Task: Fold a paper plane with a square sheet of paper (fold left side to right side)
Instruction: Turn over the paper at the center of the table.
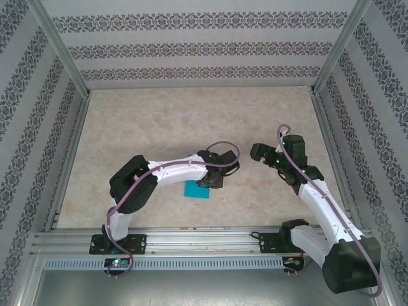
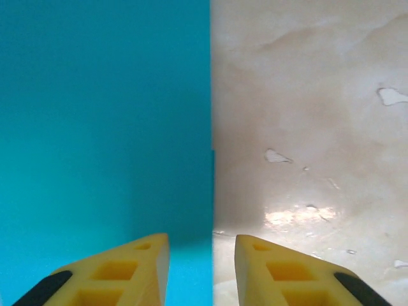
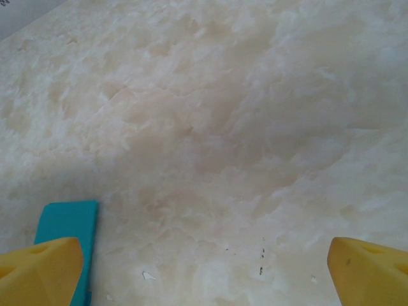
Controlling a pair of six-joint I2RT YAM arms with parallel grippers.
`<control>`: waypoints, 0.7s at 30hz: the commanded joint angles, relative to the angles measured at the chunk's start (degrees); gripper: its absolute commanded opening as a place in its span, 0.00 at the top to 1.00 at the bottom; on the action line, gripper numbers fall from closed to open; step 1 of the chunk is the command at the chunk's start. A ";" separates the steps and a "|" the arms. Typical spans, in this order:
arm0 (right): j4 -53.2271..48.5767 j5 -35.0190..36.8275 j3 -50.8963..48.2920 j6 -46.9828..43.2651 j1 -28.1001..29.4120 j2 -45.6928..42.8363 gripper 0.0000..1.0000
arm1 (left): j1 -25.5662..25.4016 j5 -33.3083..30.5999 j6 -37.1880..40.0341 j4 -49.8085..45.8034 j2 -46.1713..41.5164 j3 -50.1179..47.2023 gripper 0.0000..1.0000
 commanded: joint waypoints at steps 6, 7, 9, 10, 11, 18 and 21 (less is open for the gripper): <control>-2.31 -2.60 0.53 -1.41 -1.32 -0.58 0.02 | 1.82 7.26 2.88 7.89 -3.25 -3.50 0.42; -2.71 -2.95 0.78 -1.44 -1.36 -0.72 0.02 | 1.95 7.90 3.14 9.14 -3.93 -4.14 0.39; -3.47 -3.93 1.31 -1.40 -1.53 -0.70 0.02 | 2.30 9.18 3.75 11.45 -5.61 -5.32 0.33; -3.72 -4.27 1.42 -1.45 -1.61 -0.67 0.02 | 2.46 9.84 3.91 12.51 -6.31 -5.92 0.32; -4.00 -4.78 1.60 -1.27 -1.64 -0.72 0.02 | 2.69 10.51 4.28 13.80 -7.13 -6.60 0.30; -5.63 -9.26 3.00 -0.03 -1.82 0.36 0.02 | 5.63 17.87 5.56 25.87 -13.26 -12.88 0.14; -6.16 -11.99 3.58 0.38 -1.80 0.79 0.02 | 7.49 19.84 6.82 30.23 -15.74 -15.24 0.13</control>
